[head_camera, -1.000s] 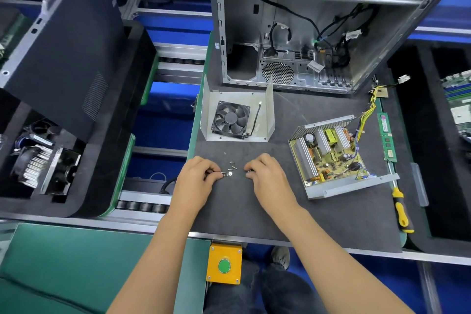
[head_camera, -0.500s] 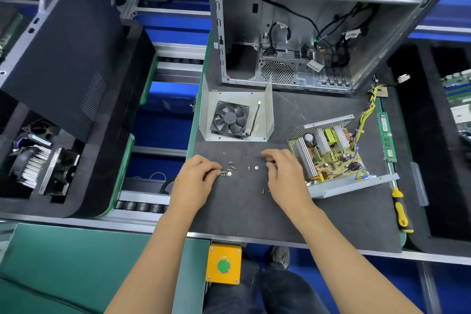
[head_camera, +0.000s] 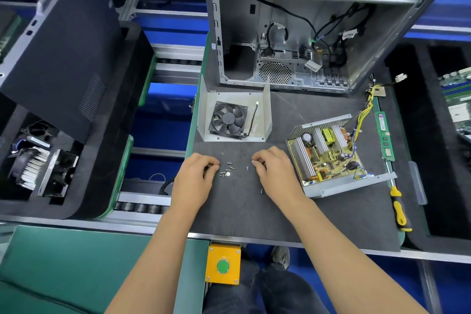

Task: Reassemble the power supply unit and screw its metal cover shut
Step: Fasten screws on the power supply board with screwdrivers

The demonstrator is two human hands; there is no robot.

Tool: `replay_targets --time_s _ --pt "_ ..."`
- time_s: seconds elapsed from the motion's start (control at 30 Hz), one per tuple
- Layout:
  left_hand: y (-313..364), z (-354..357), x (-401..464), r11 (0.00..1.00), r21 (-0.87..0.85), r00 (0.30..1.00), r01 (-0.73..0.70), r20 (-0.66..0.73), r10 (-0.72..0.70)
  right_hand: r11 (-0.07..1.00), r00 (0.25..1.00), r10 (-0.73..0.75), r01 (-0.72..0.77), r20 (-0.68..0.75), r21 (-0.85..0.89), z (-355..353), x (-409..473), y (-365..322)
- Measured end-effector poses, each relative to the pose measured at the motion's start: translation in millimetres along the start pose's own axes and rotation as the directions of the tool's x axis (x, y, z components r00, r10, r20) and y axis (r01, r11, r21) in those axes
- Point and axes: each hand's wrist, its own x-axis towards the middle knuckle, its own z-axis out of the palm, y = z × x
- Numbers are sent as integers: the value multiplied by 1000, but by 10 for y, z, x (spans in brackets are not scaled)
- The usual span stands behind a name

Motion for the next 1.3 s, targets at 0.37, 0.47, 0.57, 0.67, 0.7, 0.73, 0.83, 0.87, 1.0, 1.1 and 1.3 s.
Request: replay_targets --time_s 0.37,0.47,0.57,0.67,0.7,0.73,0.83,0.87,1.0,1.1,1.3 --pt "-11 -31 -39 998 -11 998 -61 16 61 999 998 -34 35 49 -23 -24 -10 -27" --pt "-5 -32 -41 998 -15 999 -53 -9 53 997 997 -50 53 55 -56 -24 53 -52" --pt "-21 -50 -49 998 -55 998 -21 -53 18 998 998 -37 39 60 -41 -34 63 -67" --pt "-31 -66 -65 997 -56 999 -45 -26 44 1000 990 -22 24 137 -14 -29 42 -61" --pt "-26 -62 -74 997 -48 998 -64 2 64 999 990 -28 31 136 -22 -19 39 -56" --pt "-21 -54 -81 996 -37 996 -81 29 82 999 992 -33 37 122 -29 -11 40 -51" --pt "-4 -29 -91 996 6 994 -88 59 88 998 996 -39 43 76 -52 4 76 -62" --pt "-2 -26 -93 996 18 994 -92 57 91 997 997 -39 43 64 -59 8 94 -74" --pt "-3 -15 -102 995 15 994 -96 49 95 998 998 -54 55 32 -33 18 125 -108" --pt "-5 -12 -91 998 -11 997 -57 50 57 999 997 -48 48 53 1 20 109 -120" --pt "-3 -28 -97 991 25 989 -131 66 129 997 991 -29 38 -129 67 -44 -19 -103"
